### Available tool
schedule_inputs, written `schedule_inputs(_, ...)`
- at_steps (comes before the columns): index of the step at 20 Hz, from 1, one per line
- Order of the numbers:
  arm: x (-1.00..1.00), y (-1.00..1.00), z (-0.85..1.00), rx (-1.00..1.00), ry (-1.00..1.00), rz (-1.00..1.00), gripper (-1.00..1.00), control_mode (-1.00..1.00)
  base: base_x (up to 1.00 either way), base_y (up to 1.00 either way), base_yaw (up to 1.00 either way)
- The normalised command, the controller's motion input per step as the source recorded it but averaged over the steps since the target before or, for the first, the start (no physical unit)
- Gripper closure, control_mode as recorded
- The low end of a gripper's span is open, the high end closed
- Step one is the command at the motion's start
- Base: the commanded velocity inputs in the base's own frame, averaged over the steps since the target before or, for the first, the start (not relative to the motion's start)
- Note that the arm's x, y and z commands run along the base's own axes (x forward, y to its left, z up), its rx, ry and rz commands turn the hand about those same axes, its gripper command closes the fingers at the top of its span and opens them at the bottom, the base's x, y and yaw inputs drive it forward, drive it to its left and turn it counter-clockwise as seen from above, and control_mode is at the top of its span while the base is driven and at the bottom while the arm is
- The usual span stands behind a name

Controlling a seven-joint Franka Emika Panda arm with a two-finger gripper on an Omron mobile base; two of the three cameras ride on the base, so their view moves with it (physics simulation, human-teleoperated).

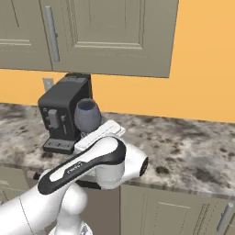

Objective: Retrieve the wine glasses from the counter and place one next to each plate.

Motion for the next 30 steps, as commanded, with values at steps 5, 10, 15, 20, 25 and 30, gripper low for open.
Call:
schedule_inputs(5, 0.00, 0.00, 0.00, 0.00, 0.00, 0.00, 1.00, 1.00, -1.00, 0.60, -0.13)
schedule_inputs(10, 0.00, 0.00, 0.00, 0.00, 0.00, 0.00, 1.00, 1.00, -1.00, 0.54, -0.34)
schedule_inputs(15, 0.00, 0.00, 0.00, 0.00, 0.00, 0.00, 1.00, 1.00, -0.31, 0.04, -0.83)
schedule_inputs(20, 0.00, 0.00, 0.00, 0.00, 0.00, 0.00, 1.00, 1.00, 0.00, 0.00, -1.00)
schedule_inputs(25, 0.00, 0.00, 0.00, 0.00, 0.00, 0.00, 1.00, 1.00, 0.00, 0.00, -1.00)
schedule_inputs(30, 0.00, 0.00, 0.00, 0.00, 0.00, 0.00, 1.00, 1.00, 0.00, 0.00, -1.00)
